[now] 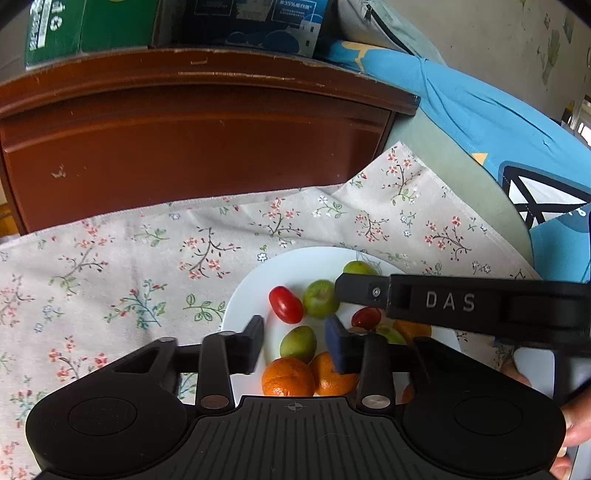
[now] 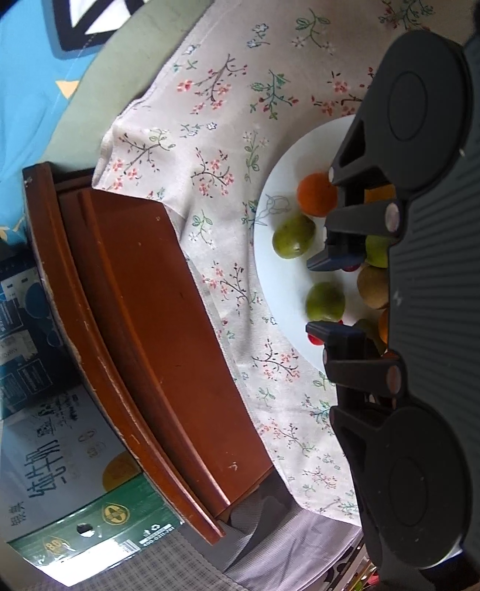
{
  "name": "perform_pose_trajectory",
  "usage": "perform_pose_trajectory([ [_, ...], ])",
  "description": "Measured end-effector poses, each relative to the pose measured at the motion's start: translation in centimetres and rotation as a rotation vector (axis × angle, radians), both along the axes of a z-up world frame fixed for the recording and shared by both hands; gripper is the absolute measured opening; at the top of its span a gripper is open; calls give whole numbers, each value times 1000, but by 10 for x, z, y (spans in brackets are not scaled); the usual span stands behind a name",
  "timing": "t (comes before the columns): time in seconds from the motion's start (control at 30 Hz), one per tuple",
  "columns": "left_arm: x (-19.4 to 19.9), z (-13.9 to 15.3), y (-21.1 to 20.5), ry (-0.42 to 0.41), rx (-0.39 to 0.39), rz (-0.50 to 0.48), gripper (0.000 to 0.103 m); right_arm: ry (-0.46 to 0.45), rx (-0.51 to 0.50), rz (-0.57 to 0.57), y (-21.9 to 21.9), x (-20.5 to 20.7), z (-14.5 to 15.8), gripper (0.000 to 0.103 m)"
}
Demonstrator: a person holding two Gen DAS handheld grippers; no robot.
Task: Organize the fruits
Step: 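Lower both green fruits onto the plate and open both tools, then lift both open tools away from the plate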
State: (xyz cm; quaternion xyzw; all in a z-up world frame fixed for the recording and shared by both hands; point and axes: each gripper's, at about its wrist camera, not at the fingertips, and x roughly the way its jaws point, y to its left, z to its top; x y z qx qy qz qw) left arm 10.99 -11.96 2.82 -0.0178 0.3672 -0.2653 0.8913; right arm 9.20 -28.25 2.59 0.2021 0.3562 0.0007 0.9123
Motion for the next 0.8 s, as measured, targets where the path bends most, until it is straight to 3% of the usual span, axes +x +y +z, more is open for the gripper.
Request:
perform_pose_trajectory([
  [0.23,-15,23,7,-35,15,15,74,-39,-1,-5,3,-9,19,32],
  [0.47,-31,41,23,-39,31,34,86,-60,-8,-23,5,-30,40,38],
  [0.63,-43,46,34,-13,38,47,88,-35,-8,-82,0,-49,45,46],
  [0.8,-59,49,39,-1,53,39,91,-18,-27,-116,-2,-73,49,46],
])
